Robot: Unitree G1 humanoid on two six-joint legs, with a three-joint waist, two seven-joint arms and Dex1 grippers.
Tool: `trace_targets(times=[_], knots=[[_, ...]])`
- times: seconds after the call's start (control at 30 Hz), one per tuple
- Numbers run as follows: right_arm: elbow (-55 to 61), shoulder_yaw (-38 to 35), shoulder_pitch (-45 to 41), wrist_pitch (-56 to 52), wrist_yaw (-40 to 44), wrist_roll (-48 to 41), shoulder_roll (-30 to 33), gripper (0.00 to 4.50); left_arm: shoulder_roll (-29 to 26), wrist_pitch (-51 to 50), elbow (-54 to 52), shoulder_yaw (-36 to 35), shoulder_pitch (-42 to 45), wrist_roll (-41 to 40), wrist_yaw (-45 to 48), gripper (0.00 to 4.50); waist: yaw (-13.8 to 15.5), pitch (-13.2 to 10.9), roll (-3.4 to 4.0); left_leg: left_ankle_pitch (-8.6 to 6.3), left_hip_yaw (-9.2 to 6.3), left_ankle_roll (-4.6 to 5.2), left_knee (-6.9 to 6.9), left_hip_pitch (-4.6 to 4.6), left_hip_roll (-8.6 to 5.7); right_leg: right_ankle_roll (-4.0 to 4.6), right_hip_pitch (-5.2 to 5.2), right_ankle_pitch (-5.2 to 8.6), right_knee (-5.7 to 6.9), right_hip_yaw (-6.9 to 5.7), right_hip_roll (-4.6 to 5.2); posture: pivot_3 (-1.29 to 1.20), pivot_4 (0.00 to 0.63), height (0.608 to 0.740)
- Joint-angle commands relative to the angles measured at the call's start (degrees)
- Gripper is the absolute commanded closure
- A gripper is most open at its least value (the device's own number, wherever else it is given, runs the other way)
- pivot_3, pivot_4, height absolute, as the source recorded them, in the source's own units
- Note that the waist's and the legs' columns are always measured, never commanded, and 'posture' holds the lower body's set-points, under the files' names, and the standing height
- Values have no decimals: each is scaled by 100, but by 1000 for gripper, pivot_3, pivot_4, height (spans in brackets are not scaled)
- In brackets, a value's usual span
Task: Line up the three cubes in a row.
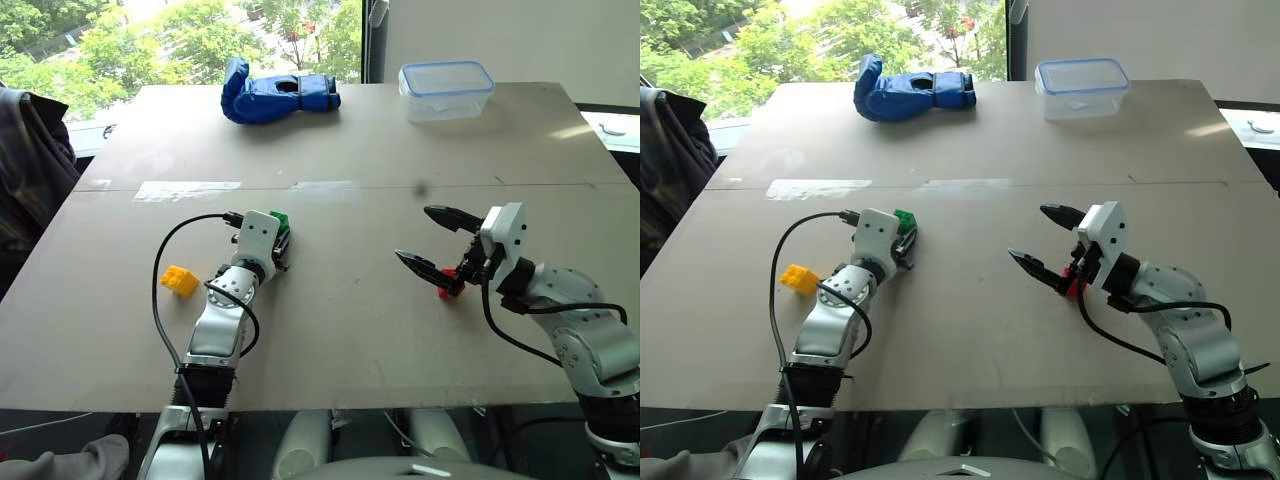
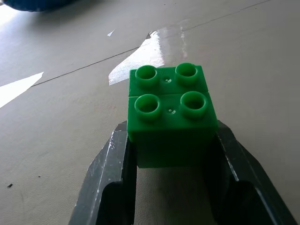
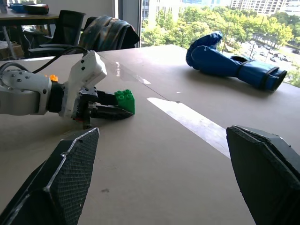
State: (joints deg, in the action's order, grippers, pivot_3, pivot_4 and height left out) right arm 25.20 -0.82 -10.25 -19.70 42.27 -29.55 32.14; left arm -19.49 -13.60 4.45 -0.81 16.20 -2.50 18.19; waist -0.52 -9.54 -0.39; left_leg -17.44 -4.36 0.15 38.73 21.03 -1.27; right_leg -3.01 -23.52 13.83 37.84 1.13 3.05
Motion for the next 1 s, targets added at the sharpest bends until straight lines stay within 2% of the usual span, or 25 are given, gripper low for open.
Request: trace_targets(times=[0.03, 0.17, 0.33, 0.4, 0.57, 1.0], knots=[[-74, -484, 171, 149, 578, -411, 239, 0, -204, 579, -88, 184, -93, -844, 1718, 3220, 19, 0, 0, 0, 0, 0, 0, 1, 1, 0, 0, 0, -1, -1, 1, 0, 150, 740], [-293, -826, 411, 227, 1198, -751, 463, 0, -397, 711, 37, 492, 171, -1485, 3410, 3220, 15, -1, -1, 0, -5, 1, 0, 10, 1, 1, 0, 0, -6, -8, 1, 0, 150, 740], [-754, -1388, 860, 911, 2279, -1092, 517, 0, -398, 745, 749, 1237, 1008, -1446, 4943, 3220, -9, -2, -2, -13, -4, 26, 2, 5, -12, 0, 6, 0, -3, -9, -8, 0, 150, 740], [-1138, -1529, 1166, 1278, 2741, -812, 750, 0, -280, 919, 1248, 1591, 1466, -1179, 5318, 3220, -49, -2, -1, -15, 5, 29, 5, -2, -10, -1, 9, 0, -3, 2, -11, 0, 150, 740], [-1536, -1782, 1667, 1736, 3129, -695, 884, 0, -12, 1331, 1886, 1973, 1970, -723, 5450, 3220, -20, -5, -6, -16, 2, 31, 15, -1, -11, -1, 15, 1, 0, -3, -18, 0, 150, 740], [-1236, -1861, 2067, 1738, 2896, -810, 729, 0, 318, 1588, 2108, 2208, 2088, -227, 5267, 3220, -13, -5, -6, -16, 4, 31, 24, -8, -7, -2, 16, 1, 8, 9, -20, 0, 150, 740]])
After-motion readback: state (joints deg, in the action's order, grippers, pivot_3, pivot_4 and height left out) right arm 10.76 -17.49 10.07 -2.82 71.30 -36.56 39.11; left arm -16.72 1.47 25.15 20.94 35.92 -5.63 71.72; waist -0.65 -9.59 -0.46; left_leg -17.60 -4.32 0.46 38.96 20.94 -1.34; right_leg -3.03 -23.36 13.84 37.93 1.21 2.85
